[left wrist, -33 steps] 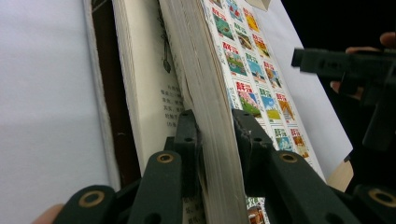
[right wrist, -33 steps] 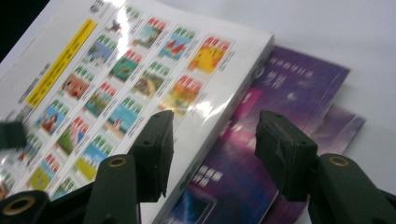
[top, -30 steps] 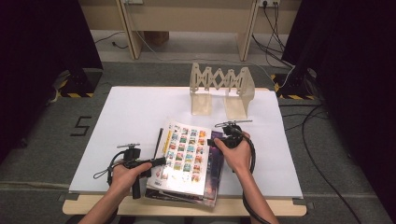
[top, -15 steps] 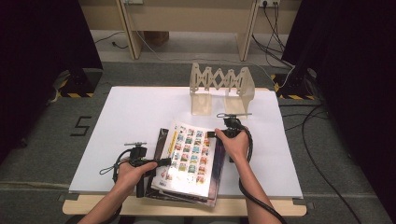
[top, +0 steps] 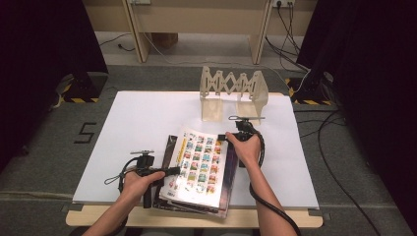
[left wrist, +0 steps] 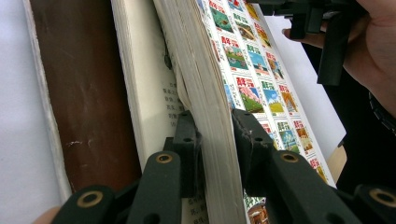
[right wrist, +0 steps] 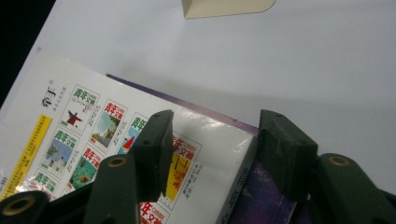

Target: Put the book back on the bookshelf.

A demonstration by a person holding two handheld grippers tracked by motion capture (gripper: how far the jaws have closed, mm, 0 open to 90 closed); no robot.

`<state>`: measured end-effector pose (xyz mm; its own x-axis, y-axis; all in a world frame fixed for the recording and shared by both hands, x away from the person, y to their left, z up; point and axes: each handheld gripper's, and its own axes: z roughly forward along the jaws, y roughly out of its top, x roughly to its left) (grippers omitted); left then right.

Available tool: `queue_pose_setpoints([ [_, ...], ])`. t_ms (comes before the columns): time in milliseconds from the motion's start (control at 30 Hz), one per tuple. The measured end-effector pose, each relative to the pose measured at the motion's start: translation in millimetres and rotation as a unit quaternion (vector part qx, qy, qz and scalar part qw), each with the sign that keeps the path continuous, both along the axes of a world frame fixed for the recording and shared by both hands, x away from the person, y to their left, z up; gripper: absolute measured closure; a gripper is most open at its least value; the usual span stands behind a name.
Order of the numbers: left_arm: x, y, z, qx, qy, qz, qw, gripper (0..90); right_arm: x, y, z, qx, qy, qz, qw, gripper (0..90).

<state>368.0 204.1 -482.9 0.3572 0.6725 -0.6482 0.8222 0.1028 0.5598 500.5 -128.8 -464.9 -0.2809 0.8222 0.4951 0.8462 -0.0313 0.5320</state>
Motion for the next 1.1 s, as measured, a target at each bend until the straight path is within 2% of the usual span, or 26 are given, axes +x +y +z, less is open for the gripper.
queue_pose_setpoints([
  [33,-0.2,0.7,-0.5,-0.001,0.001,0.000,1.0000,71.6,-1.3,-1.1,1.3,0.005,0.002,-0.010,0.9999,52.0],
  [100,-0.3,1.0,-1.0,-0.003,0.002,0.001,1.0000,71.3,-2.9,-4.3,2.9,0.016,-0.007,-0.013,0.9998,54.4],
  [200,-1.0,1.5,-2.2,-0.007,-0.002,0.003,1.0000,71.0,-3.1,-8.2,4.0,0.035,0.000,-0.018,0.9992,56.3],
  [367,-2.8,2.3,-4.1,-0.014,-0.005,0.008,0.9999,71.0,-6.3,-9.9,2.0,0.054,0.022,-0.023,0.9980,55.7],
  [400,-3.3,2.4,-4.5,-0.014,-0.008,0.008,0.9998,71.0,-7.4,-12.0,-0.9,0.070,0.036,-0.023,0.9966,55.4],
  [433,-3.2,2.7,-4.8,-0.015,-0.008,0.009,0.9998,71.0,-7.8,-12.5,-2.3,0.074,0.040,-0.024,0.9961,55.3],
  [467,-3.1,3.1,-4.7,-0.016,-0.006,0.008,0.9998,70.9,-8.2,-13.3,-4.3,0.084,0.054,-0.019,0.9948,54.9],
  [500,-3.1,3.1,-4.7,-0.016,-0.006,0.008,0.9998,71.0,-8.2,-13.3,-4.3,0.084,0.054,-0.019,0.9948,54.9],
  [533,-2.9,3.2,-4.5,-0.014,-0.006,0.007,0.9999,70.9,-10.1,-12.8,-6.5,0.095,0.060,-0.015,0.9936,54.7],
  [767,-0.6,3.6,-2.2,-0.005,-0.003,-0.003,1.0000,70.7,-8.2,-11.7,-4.9,0.094,0.063,-0.008,0.9936,56.2],
  [833,-0.6,5.6,-2.9,-0.009,0.000,-0.004,1.0000,70.8,-10.0,-13.1,-3.9,0.135,0.075,0.017,0.9878,61.6],
  [900,-0.6,5.4,-2.7,-0.007,0.000,-0.004,1.0000,70.8,-10.6,-12.3,-4.4,0.136,0.077,0.021,0.9876,61.3],
  [933,-0.7,5.1,-2.1,-0.005,-0.002,-0.005,1.0000,70.7,-10.4,-10.5,-5.5,0.120,0.076,0.023,0.9896,60.0],
  [967,-0.7,4.9,-1.9,-0.004,-0.003,-0.005,1.0000,70.7,-10.4,-10.5,-5.5,0.120,0.076,0.023,0.9896,60.0],
  [1000,-0.7,5.1,-1.7,-0.002,-0.002,-0.005,1.0000,70.7,-9.8,-7.9,-6.5,0.110,0.078,0.020,0.9907,57.8],
  [1100,-0.8,5.1,-1.7,-0.002,-0.002,-0.005,1.0000,70.7,-9.3,-5.7,-7.2,0.106,0.082,0.015,0.9908,57.1],
])
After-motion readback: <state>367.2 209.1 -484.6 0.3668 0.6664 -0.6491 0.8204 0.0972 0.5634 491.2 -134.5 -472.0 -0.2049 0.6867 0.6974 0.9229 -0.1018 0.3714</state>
